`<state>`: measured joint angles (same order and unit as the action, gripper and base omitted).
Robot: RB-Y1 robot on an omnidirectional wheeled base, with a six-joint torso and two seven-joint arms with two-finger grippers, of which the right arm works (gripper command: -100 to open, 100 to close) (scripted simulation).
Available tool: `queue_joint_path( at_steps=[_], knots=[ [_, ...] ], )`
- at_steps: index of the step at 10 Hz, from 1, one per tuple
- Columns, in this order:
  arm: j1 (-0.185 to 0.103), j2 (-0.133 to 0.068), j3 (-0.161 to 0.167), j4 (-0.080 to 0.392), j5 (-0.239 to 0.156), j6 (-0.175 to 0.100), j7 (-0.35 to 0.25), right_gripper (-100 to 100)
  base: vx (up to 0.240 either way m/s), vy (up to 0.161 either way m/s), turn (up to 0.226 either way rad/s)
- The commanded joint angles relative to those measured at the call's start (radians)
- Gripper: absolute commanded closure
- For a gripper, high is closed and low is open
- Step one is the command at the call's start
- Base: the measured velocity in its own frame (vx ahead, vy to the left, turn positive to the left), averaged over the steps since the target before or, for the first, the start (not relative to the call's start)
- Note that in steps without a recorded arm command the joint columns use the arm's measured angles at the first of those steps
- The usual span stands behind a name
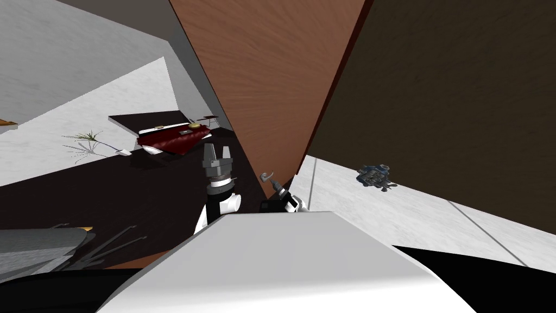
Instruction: Push the door open
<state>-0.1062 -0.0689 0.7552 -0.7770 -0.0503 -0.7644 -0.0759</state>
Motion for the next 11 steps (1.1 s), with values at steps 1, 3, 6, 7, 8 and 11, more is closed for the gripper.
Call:
queue_joint_path(
  at_steps=[1, 3, 6, 7, 8, 11],
  knots=[
    [0.0, 0.0, 0.0, 0.0, 0.0, 0.0, 0.0, 100, 0.0, 0.0, 0.0],
    [0.004, -0.006, -0.011, -0.004, -0.005, 0.002, 0.003, -100, -0.067, -0.023, -0.067],
    [0.009, -0.003, -0.024, -0.009, -0.011, 0.004, 0.007, -100, -0.199, -0.071, -0.081],
    [0.008, -0.004, -0.02, -0.008, -0.009, 0.003, 0.007, -100, -0.083, -0.031, -0.013],
    [0.008, -0.006, -0.025, -0.004, -0.01, 0.001, 0.01, -100, 0.054, 0.069, 0.04],
    [0.007, -0.004, -0.031, 0.002, -0.01, -0.004, 0.014, -100, 0.135, 0.119, 0.016]
  ],
)
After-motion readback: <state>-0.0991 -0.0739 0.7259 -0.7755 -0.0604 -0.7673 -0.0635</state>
